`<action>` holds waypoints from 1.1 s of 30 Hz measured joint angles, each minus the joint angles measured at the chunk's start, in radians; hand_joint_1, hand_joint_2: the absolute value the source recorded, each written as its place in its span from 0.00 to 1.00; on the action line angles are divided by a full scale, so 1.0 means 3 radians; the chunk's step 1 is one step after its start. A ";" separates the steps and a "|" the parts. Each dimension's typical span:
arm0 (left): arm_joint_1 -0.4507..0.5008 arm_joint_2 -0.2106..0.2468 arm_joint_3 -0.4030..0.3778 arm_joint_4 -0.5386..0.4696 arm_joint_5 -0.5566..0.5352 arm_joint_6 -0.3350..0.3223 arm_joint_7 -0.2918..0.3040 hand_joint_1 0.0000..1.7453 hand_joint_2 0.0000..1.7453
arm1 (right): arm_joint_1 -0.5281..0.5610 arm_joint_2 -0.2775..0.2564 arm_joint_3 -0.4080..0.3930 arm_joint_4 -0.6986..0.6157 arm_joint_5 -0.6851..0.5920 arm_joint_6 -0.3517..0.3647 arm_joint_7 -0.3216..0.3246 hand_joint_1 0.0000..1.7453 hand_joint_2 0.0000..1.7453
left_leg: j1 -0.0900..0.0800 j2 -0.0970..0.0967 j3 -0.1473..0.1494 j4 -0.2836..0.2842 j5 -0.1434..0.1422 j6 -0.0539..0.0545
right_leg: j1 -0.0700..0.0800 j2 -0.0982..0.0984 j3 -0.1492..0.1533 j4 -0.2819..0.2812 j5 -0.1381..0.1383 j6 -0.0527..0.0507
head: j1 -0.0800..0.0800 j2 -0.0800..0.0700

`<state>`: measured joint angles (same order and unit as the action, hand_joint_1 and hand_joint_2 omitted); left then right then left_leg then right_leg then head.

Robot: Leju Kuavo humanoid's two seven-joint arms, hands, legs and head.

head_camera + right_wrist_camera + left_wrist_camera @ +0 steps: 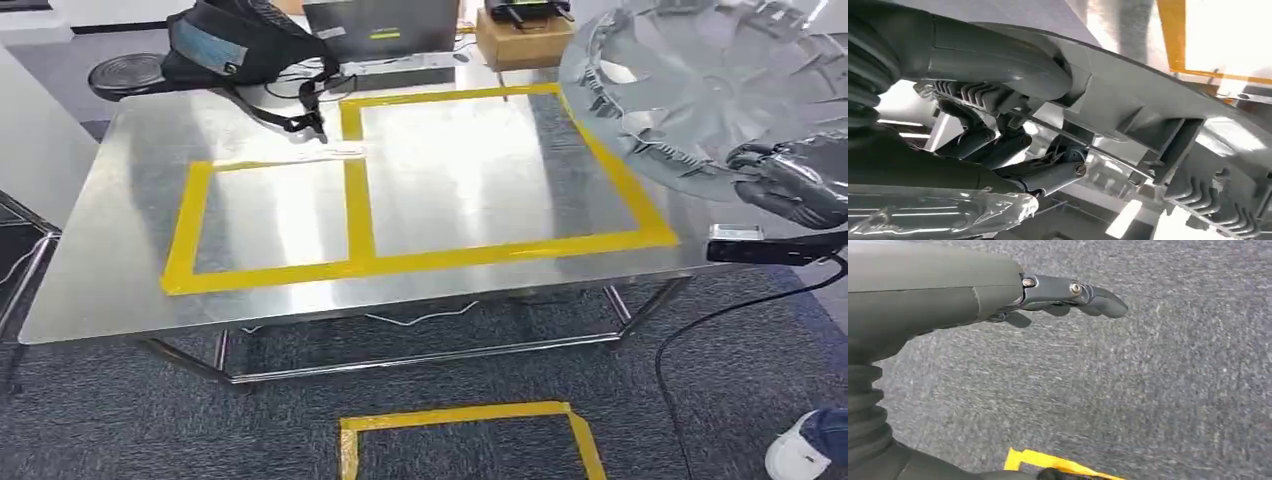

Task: Take the parts from the cabinet and place them on the table.

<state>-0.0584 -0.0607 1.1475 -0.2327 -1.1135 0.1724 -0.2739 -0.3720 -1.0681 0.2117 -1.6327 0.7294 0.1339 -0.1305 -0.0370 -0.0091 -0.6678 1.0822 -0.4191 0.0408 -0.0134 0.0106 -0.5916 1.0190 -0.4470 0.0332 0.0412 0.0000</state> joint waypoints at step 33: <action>-0.0170 0.0086 -0.0038 0.0001 -0.0267 -0.0020 -0.0076 0.00 1.00 | -0.1415 0.2046 0.1136 0.2253 0.1380 -0.0736 0.0104 0.00 0.00 | 0.0072 0.0002 0.0051 -0.0288 0.0137 -0.0177 | -0.0025 0.0005 -0.0068 0.0037 -0.0001 0.0046 | -0.0010 0.0001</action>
<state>-0.1094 -0.0347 1.1360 -0.2323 -1.1936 0.1663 -0.2968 -0.7967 -0.4544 0.5524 -0.9569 1.1433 -0.0869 -0.0992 -0.0153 -0.0084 -0.6524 0.9959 -0.3781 -0.0124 -0.0210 0.0122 -0.6120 1.0301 -0.4473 0.0469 0.0381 0.0004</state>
